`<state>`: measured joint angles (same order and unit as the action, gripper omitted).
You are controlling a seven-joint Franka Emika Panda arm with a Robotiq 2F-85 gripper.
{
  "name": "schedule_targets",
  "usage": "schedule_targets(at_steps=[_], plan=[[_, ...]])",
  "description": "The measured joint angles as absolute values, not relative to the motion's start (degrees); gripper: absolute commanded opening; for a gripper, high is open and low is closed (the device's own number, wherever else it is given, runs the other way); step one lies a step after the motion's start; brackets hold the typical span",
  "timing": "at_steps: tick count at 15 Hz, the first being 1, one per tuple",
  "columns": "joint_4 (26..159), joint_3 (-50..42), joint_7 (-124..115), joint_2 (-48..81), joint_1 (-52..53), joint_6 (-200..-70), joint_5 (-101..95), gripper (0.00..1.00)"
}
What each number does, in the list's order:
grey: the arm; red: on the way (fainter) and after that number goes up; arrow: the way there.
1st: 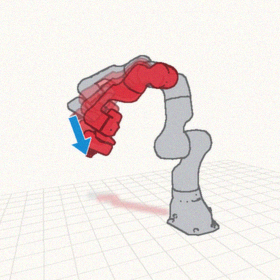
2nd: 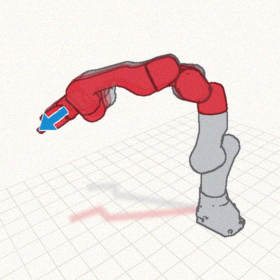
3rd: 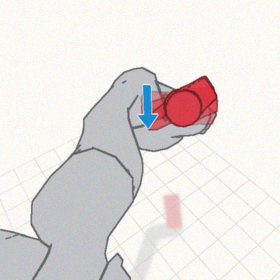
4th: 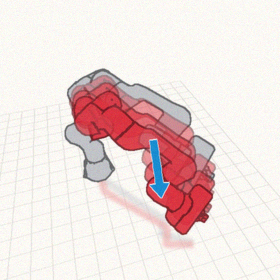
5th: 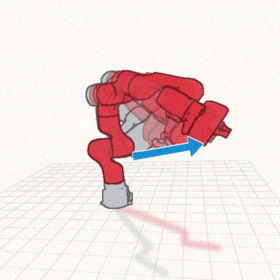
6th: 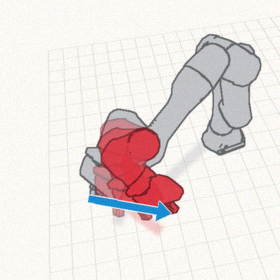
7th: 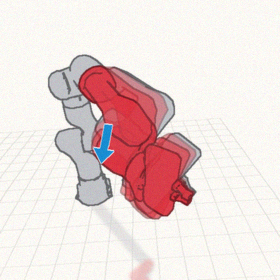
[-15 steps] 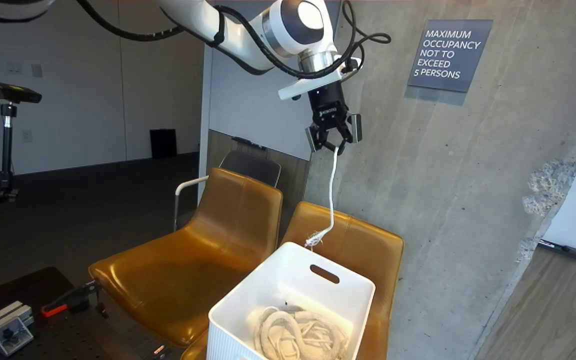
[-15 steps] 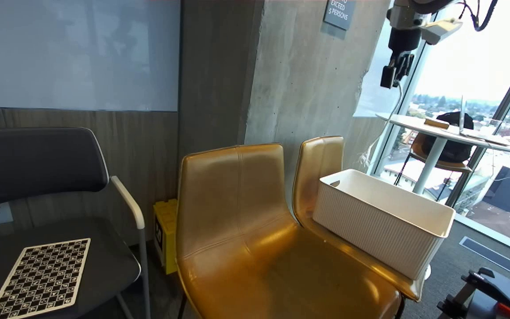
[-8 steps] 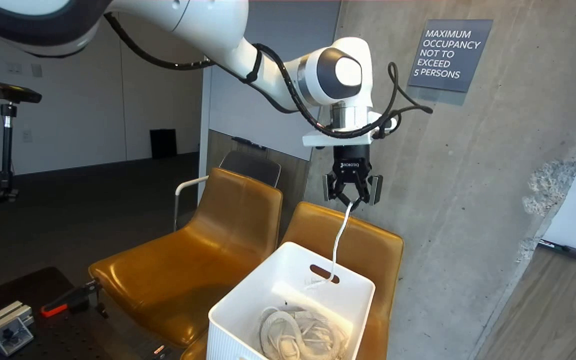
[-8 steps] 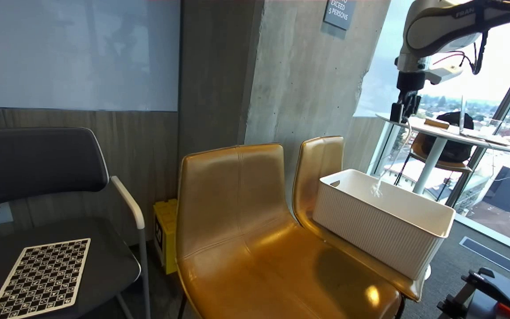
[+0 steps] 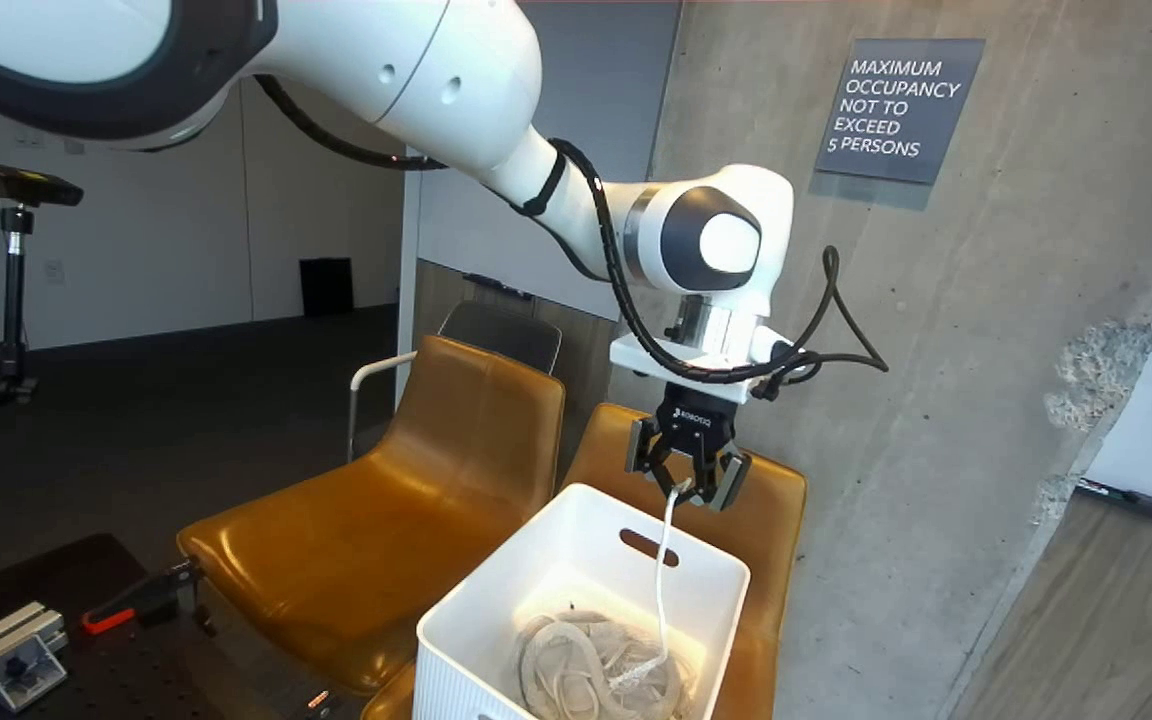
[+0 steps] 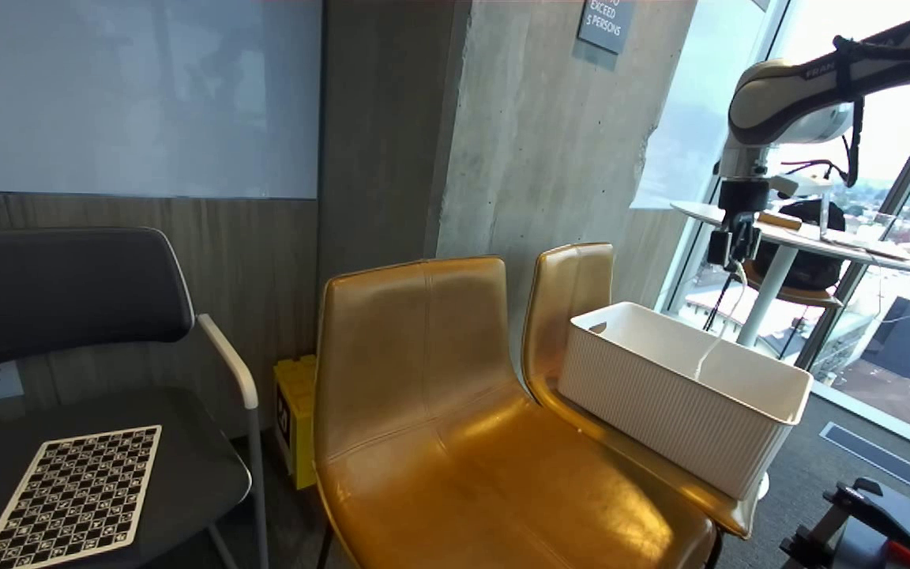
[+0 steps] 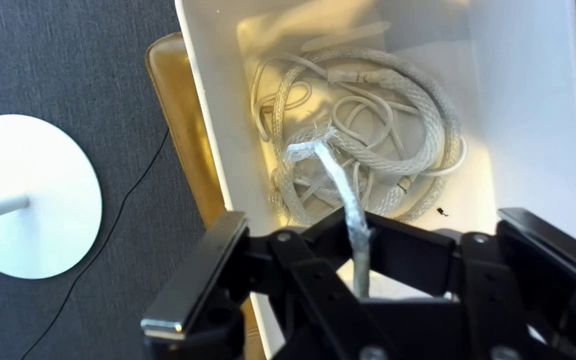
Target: Put the ropes in the basket
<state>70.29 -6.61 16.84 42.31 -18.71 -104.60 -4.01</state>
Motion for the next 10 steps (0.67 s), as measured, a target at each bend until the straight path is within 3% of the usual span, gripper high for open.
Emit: schedule_targets(at_steps=[1,4,10], plan=[[71.08,-6.23,16.83,42.29,-18.6,-104.69,-3.94,0.25],[72.37,-5.59,16.47,42.26,-18.13,-104.93,-3.87,0.4],[73.56,-5.62,16.18,41.56,-18.1,-106.89,-3.78,0.84]])
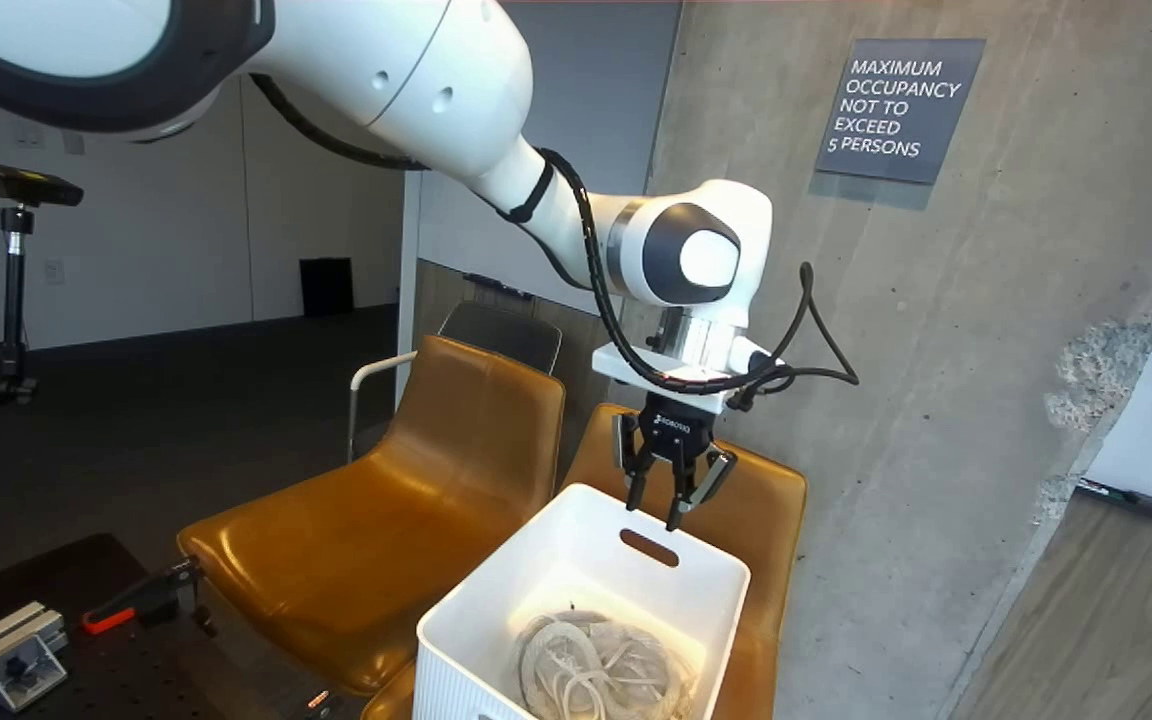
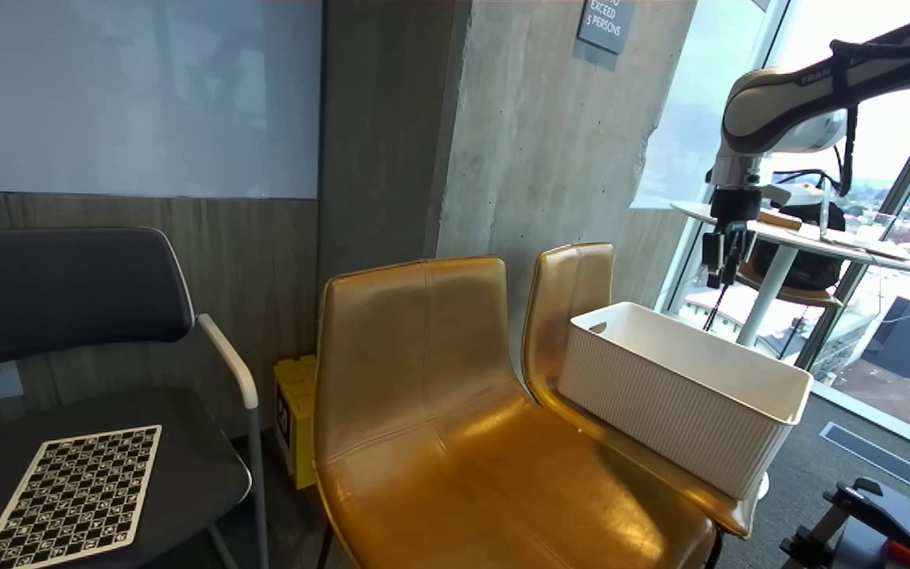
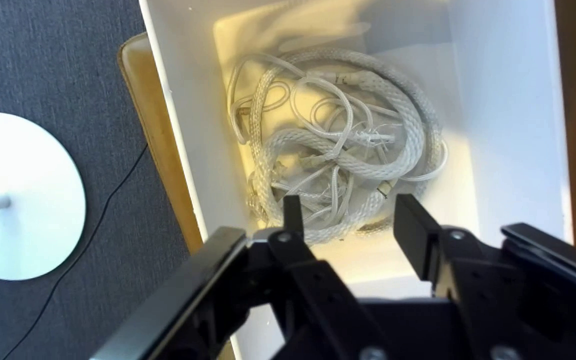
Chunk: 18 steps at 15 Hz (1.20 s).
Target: Put the ropes in the basket
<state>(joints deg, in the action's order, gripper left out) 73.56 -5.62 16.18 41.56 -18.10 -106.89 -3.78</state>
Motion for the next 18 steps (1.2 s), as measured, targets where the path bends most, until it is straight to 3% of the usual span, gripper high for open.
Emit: schedule_targets(at_steps=[2,3,18], plan=[[74.42,-5.62,16.18,41.02,-18.1,-107.83,-3.78,0.98],[75.09,-5.62,16.18,40.62,-18.05,-108.29,-3.78,1.0],[87.46,-5.61,14.52,34.19,-15.9,-114.84,-3.81,1.0]])
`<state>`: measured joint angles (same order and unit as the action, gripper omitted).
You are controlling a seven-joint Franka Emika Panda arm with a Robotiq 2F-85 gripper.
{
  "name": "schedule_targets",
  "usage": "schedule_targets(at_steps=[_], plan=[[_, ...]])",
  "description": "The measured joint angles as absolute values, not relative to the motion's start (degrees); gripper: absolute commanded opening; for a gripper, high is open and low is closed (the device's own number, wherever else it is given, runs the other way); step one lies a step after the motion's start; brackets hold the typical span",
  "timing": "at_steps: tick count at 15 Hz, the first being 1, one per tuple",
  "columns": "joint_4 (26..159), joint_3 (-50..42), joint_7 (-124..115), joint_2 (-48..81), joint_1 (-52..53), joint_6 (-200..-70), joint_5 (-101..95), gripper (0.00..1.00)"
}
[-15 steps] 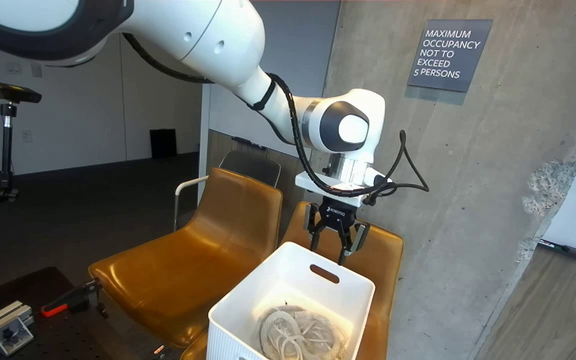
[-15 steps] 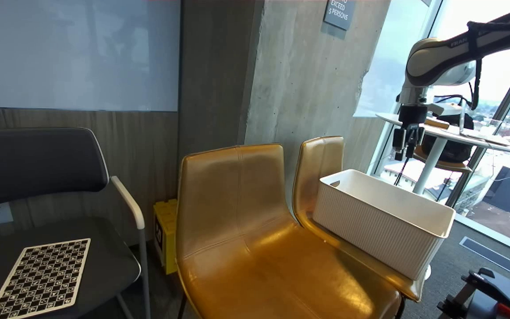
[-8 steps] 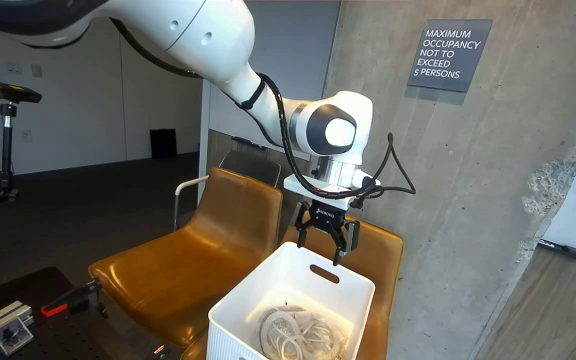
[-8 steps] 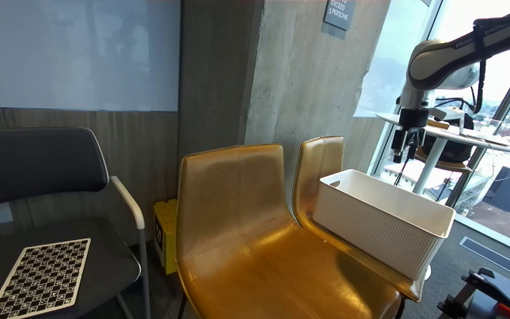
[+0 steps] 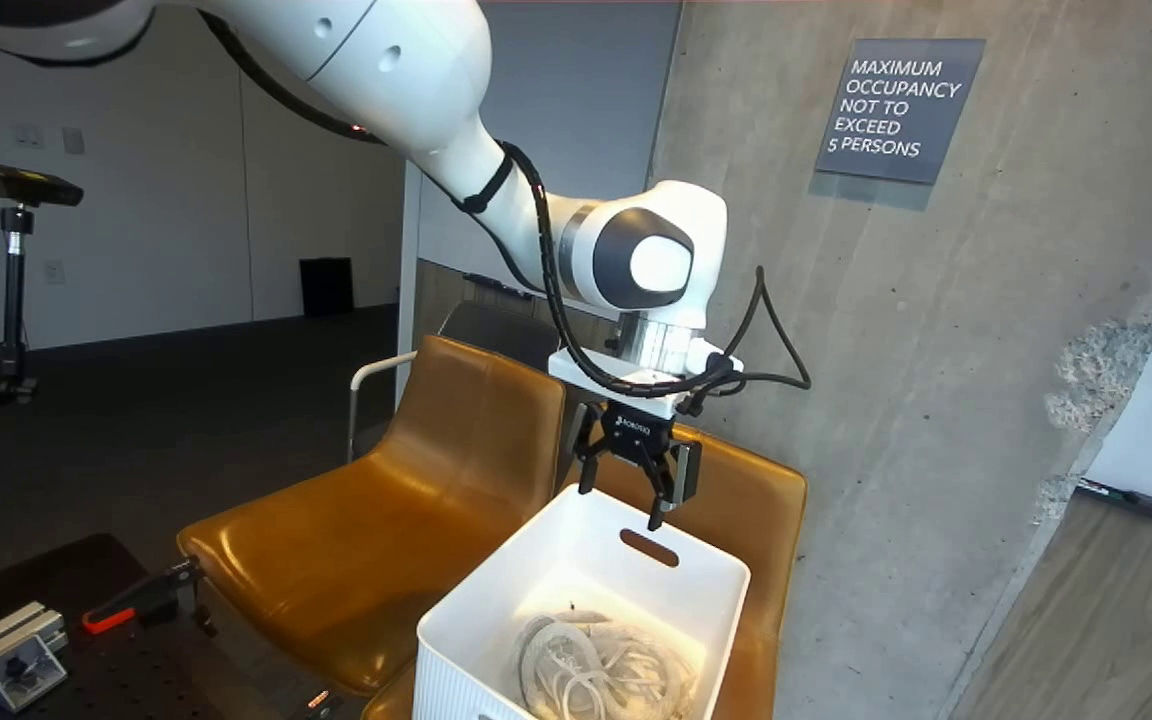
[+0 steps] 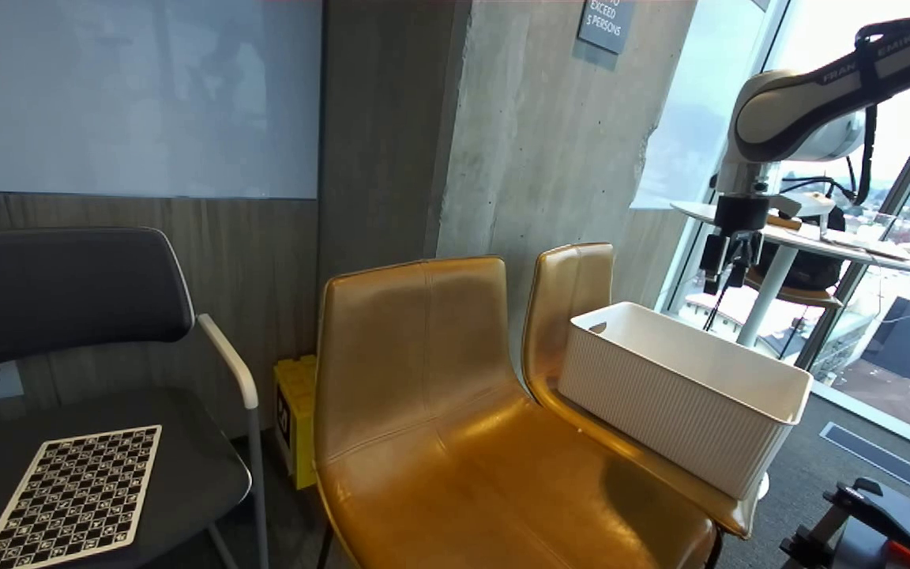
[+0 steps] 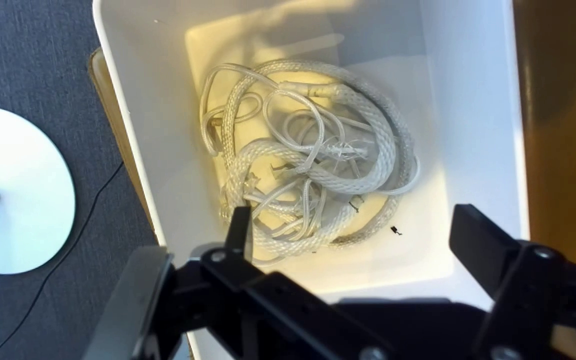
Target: Put the ropes in the basket
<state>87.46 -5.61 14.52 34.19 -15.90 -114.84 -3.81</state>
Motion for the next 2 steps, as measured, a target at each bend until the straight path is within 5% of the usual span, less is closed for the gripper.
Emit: schedule_targets(at_steps=[2], plan=[[87.47,-5.61,14.52,34.19,-15.9,-114.84,-3.81,1.0]])
